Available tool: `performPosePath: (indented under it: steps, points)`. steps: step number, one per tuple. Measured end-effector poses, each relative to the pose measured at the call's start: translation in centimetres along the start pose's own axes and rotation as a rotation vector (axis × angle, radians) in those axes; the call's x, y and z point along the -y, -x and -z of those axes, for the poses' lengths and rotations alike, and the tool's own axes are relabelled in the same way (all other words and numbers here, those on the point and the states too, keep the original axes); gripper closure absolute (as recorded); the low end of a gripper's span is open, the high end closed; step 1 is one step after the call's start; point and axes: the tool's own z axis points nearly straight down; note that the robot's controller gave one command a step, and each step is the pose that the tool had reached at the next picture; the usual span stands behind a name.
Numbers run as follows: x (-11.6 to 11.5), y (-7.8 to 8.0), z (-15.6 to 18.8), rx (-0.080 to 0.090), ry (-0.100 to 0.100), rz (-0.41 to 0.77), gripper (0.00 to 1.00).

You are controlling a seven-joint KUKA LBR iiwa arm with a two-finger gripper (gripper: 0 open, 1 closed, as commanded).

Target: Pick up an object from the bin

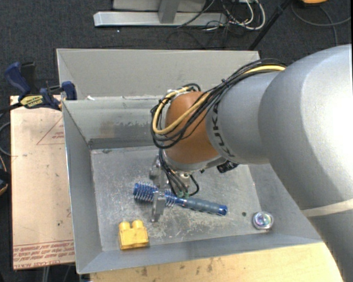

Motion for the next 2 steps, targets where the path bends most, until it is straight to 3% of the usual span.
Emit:
performPosePath:
  steps: [1, 2]
  points:
    - [-0.02, 0.20, 0.24, -0.006, -0.002, -0.001, 0.00]
    - [-0.10, 0.38, 0.33, 0.002, 0.002, -0.002, 1.00]
